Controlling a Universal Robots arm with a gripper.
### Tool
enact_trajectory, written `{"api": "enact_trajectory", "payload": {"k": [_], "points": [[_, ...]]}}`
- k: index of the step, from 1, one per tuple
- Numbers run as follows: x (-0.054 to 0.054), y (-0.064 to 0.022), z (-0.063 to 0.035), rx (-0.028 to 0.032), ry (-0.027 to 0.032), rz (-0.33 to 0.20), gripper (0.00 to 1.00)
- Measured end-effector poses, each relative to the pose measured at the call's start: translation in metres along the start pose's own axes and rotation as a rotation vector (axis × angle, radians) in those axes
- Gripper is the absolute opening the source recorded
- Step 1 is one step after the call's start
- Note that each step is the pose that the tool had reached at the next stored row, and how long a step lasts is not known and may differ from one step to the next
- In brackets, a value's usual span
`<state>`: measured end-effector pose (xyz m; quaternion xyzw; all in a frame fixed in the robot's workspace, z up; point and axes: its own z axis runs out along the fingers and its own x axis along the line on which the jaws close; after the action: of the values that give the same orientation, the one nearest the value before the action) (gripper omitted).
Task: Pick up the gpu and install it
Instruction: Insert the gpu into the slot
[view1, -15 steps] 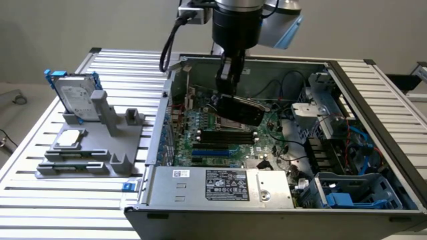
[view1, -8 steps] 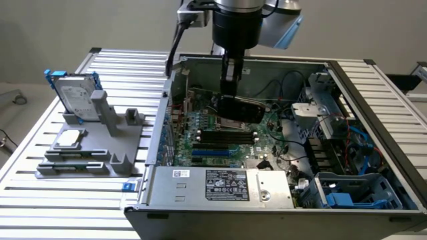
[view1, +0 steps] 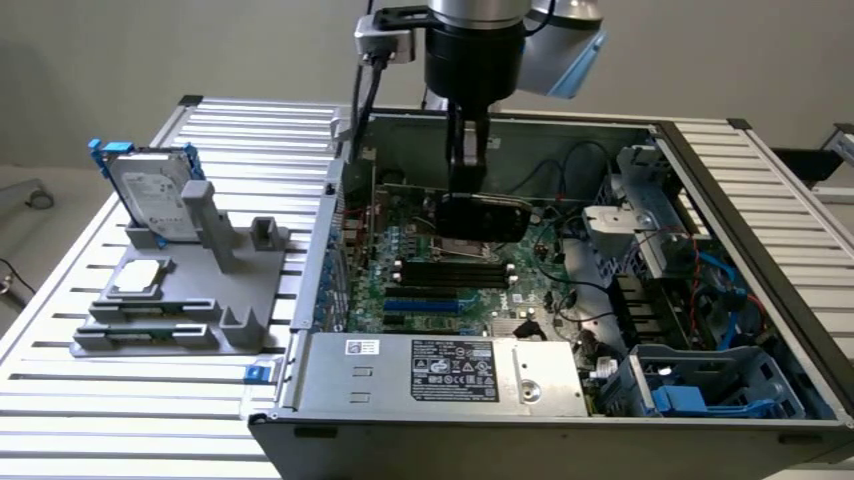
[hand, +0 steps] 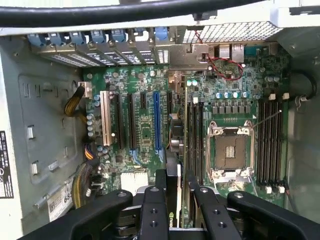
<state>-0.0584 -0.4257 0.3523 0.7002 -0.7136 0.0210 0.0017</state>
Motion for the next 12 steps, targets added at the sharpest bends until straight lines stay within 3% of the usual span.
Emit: {"api": "enact_trajectory", "payload": {"k": [7,9,12], "points": [[0.007,0.0051,0.0089,0.0024,-0.006,-0.036,0.26],[0.01,0.0089,0.0114,0.0063,-0.0064,-0.037,0.26],[0.013,0.0142,0.0147,0.0176,-0.0078,-0.038,0.26]]}}
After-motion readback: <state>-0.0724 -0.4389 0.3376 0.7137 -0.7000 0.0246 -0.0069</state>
